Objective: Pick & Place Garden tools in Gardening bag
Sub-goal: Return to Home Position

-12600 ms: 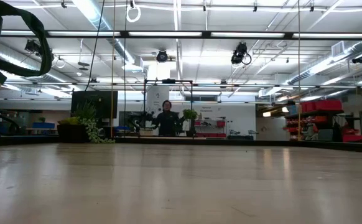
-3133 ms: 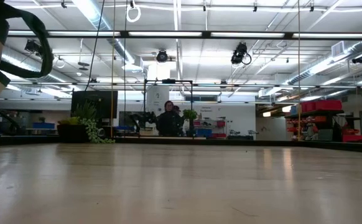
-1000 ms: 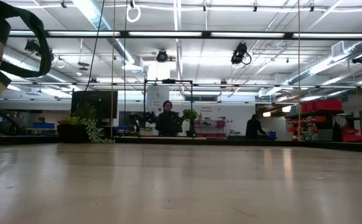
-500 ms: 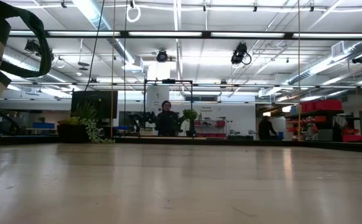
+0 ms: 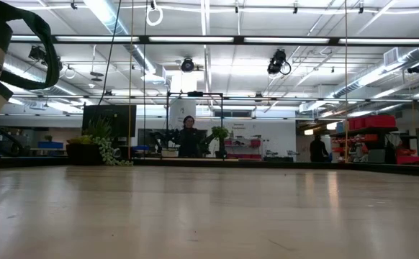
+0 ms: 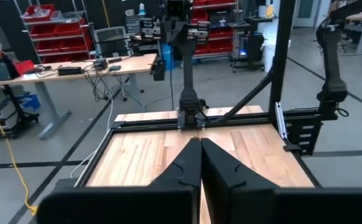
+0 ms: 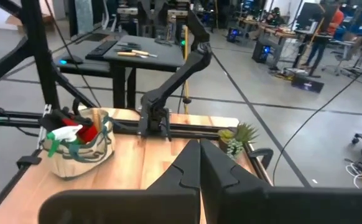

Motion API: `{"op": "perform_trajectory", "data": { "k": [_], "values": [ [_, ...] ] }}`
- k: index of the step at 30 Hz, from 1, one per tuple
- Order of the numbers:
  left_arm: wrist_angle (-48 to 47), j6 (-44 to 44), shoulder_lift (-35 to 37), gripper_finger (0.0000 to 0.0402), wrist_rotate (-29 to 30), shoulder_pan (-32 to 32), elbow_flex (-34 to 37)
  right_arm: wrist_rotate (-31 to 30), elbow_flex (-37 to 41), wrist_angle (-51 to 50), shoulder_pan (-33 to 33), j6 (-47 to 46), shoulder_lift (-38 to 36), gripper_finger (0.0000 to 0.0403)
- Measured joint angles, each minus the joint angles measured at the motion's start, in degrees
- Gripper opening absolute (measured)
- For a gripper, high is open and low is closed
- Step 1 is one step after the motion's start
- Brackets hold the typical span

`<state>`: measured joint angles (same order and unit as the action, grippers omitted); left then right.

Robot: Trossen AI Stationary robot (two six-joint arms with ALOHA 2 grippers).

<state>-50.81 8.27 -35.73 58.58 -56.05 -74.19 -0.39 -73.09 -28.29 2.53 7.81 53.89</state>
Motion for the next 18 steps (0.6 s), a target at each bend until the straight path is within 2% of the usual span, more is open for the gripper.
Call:
{"op": "perform_trajectory", "data": {
  "k": [5,10,18],
  "values": [
    [2.07,0.05,0.0,0.0005,-2.68,-0.02,0.0,0.01,5.95,5.21,1.01,-0.3,-2.56,0.0],
    [2.88,0.07,0.02,0.0004,-2.96,-0.02,0.02,0.03,12.05,10.79,1.53,-0.98,-5.73,0.0],
    [3.63,2.4,-0.22,0.0003,-5.32,0.0,0.99,-0.02,15.86,13.13,1.53,-1.61,-8.89,0.0]
  ]
}}
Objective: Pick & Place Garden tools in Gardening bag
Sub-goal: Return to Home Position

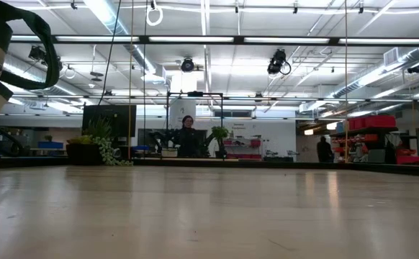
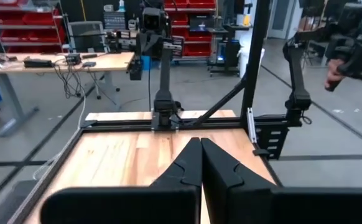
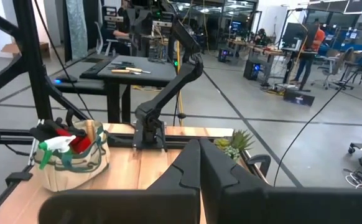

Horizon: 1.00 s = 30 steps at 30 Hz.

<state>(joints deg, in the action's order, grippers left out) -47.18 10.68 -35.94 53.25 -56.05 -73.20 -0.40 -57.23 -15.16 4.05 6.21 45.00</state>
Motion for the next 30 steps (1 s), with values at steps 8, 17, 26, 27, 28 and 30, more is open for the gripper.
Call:
{"op": "perform_trajectory", "data": {
  "k": [8,17,26,27,28,30],
  "values": [
    [2.03,2.56,-0.42,0.0001,-4.58,0.83,2.81,-0.06,0.0,0.12,0.0,0.35,-0.18,0.0],
    [8.3,0.53,-0.8,0.0001,-19.38,9.17,5.48,-0.02,0.02,0.15,0.04,0.73,-0.16,0.0],
    [8.91,-2.42,-2.03,0.0001,-31.77,20.68,5.48,1.51,0.02,0.15,0.02,0.73,-0.16,0.0],
    [9.23,-3.36,-2.56,0.0001,-33.26,22.08,5.48,1.53,0.02,0.15,0.04,0.71,-0.16,0.0],
    [9.68,-3.96,-3.15,0.0001,-34.6,23.62,5.48,1.53,0.02,0.17,0.02,0.6,-0.16,0.0],
    [10.27,-5.12,-4.13,0.0001,-37.28,26.67,5.48,1.53,0.02,0.15,0.04,0.34,-0.16,0.0]
  ]
}}
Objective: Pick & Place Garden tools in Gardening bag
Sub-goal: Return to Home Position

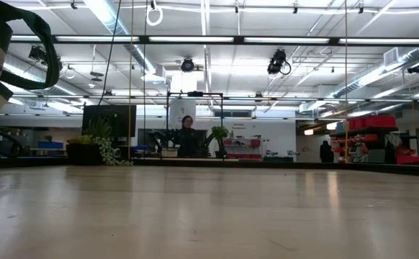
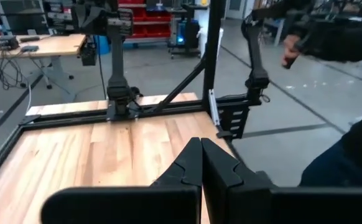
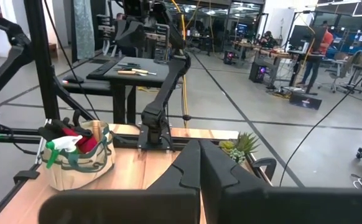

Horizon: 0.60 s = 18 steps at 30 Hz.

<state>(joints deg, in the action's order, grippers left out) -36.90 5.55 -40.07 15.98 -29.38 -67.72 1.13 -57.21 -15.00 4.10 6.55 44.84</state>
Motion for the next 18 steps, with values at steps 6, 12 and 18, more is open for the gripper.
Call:
{"op": "perform_trajectory", "data": {
  "k": [6,12,18],
  "values": [
    [0.11,-2.09,-2.84,0.0001,-6.51,10.06,0.0,0.0,0.0,0.0,-0.02,-0.02,0.0,0.0],
    [0.56,-3.45,-5.02,0.0001,-9.34,19.96,0.02,1.19,0.0,0.0,-0.02,-0.01,0.0,0.0],
    [0.75,-3.31,-4.76,0.0002,-9.65,27.25,0.02,1.33,0.0,0.0,-0.02,0.0,0.0,0.0]
  ]
}}
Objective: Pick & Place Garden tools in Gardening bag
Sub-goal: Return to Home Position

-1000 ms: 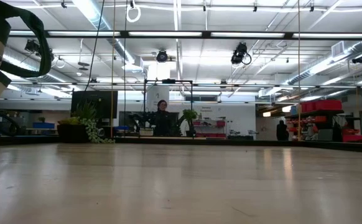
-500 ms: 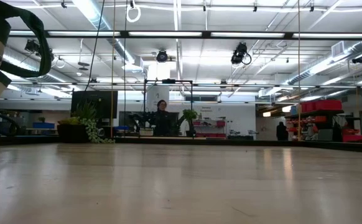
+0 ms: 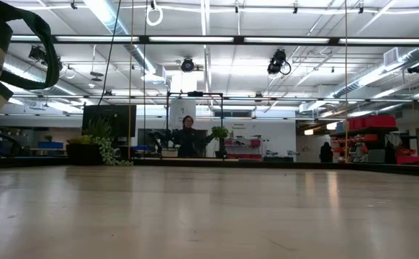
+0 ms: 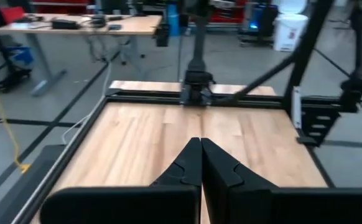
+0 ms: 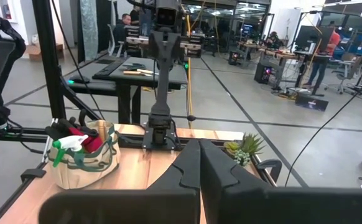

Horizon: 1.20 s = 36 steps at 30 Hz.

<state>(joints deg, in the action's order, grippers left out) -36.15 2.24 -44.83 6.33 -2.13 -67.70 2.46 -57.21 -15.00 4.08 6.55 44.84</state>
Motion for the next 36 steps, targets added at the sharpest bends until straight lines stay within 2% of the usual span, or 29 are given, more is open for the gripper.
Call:
{"op": "perform_trajectory", "data": {
  "k": [9,15,19,36],
  "values": [
    [-2.34,0.26,0.76,0.0004,2.58,3.13,0.66,0.0,0.0,0.0,0.02,0.19,0.0,0.0],
    [6.58,0.42,5.2,0.0003,3.69,3.1,10.37,-0.02,0.01,0.0,0.01,0.55,0.0,0.0],
    [9.02,1.35,8.57,0.0002,3.71,3.1,16.08,-0.02,0.02,-0.02,0.02,0.79,0.04,0.0],
    [16.1,1.4,21.61,0.0002,3.04,3.1,30.75,-0.48,0.02,-1.99,0.0,-1.53,0.09,0.0]
  ]
}}
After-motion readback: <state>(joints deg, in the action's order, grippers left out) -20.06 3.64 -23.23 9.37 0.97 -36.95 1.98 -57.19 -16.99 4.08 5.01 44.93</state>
